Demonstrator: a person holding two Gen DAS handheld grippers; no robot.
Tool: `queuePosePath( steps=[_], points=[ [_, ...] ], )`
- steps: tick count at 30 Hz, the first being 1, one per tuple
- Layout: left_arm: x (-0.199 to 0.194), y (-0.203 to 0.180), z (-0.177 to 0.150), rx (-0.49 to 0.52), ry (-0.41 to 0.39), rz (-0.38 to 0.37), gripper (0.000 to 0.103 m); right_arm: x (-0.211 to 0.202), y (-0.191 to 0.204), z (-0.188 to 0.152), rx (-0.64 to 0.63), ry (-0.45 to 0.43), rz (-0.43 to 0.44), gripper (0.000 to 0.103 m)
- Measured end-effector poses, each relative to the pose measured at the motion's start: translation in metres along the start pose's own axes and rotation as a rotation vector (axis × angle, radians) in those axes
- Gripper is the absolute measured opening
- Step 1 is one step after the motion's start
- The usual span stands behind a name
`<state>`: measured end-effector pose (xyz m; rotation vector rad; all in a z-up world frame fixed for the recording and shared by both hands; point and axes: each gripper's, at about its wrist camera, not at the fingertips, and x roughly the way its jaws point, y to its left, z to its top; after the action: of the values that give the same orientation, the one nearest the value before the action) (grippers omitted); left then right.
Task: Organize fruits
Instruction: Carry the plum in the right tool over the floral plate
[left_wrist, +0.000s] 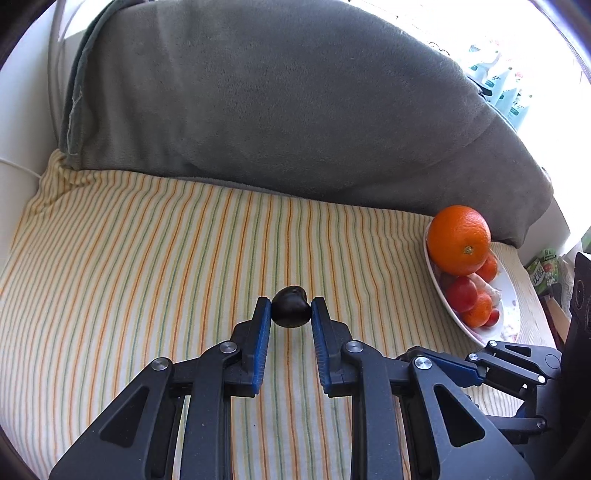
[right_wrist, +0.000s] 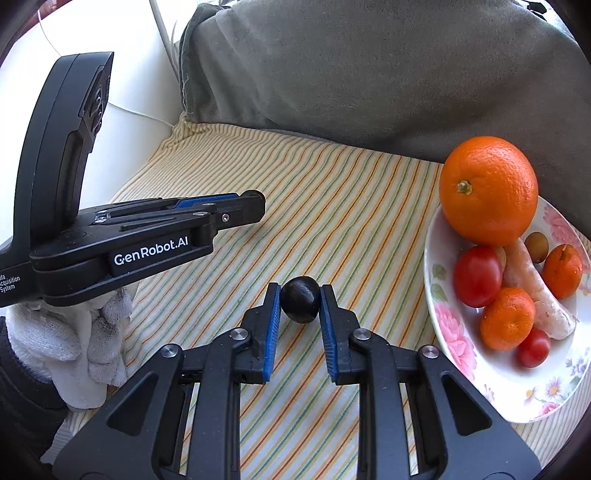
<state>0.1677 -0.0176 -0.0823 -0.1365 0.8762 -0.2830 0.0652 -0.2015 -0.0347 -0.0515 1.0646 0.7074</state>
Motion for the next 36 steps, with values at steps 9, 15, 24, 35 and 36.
queuePosePath(
  steps=[9,15,24,35,36],
  points=[
    [-0.034,-0.026,-0.007,0.048,-0.048,-0.038,0.020,-0.032,-0.009,-0.008,0.013,-0.048,0.014,0.022],
    [-0.048,-0.050,-0.013,0.086,-0.062,-0.071,0.021,-0.054,-0.021,-0.015,0.034,-0.080,0.003,0.022],
    [-0.051,-0.078,-0.016,0.131,-0.063,-0.115,0.021,-0.079,-0.046,-0.024,0.078,-0.112,-0.034,0.022],
    [-0.044,-0.113,-0.018,0.177,-0.048,-0.158,0.021,-0.103,-0.088,-0.031,0.134,-0.145,-0.091,0.022],
    [-0.042,-0.116,-0.018,0.182,-0.046,-0.161,0.021,-0.104,-0.091,-0.031,0.139,-0.148,-0.094,0.022]
  ],
)
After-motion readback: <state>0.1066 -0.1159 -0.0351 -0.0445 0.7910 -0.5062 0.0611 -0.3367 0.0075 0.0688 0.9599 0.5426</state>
